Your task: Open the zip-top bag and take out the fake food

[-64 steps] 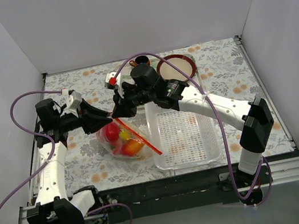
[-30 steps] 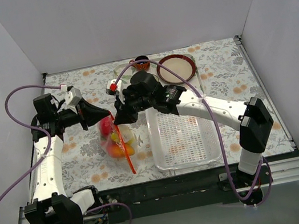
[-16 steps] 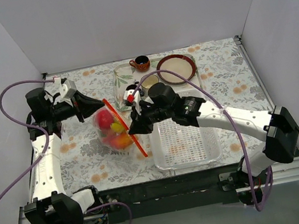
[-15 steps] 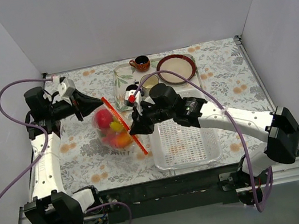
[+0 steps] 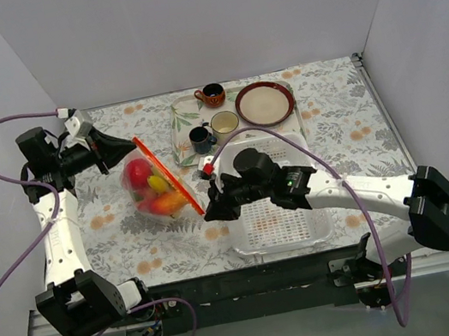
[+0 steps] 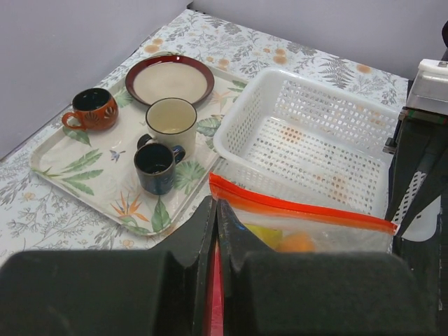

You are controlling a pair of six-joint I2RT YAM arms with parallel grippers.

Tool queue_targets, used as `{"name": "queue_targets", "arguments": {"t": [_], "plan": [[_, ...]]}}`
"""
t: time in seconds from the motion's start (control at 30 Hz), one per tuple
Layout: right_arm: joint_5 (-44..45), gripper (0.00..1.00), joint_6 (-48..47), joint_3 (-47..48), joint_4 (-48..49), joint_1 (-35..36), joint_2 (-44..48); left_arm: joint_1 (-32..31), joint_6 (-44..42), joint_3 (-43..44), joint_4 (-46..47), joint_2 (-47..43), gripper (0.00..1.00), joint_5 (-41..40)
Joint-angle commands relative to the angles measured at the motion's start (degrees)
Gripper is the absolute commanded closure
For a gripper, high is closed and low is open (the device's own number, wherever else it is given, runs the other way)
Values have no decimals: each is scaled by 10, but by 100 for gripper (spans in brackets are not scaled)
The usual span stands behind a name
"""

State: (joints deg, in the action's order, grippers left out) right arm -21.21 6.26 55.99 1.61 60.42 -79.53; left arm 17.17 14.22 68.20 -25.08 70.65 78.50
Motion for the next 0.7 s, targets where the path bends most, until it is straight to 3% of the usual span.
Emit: {"name": "queue_targets", "arguments": {"t": [0.0,0.1,0.27,0.4,0.57,0.67], "plan": [[-20,85,4,3,-73,24,-6,20,-45,30,12,-19,100,2],[27,70,-15,72,-122,23,-20,20,-88,19,-43,-38,100,22],[168,64,1,173,-141,23,-33,19,-237,-7,-188,-54,100,16],[174,72,24,210,-123,23,-64,19,-328,-18,-283,-43,100,-2],[130,76,73,175,-67,25,-97,19,-470,-18,-447,0,100,-25],[127,94,100,145,-36,25,-108,19,-543,-20,-519,25,100,-43]]}}
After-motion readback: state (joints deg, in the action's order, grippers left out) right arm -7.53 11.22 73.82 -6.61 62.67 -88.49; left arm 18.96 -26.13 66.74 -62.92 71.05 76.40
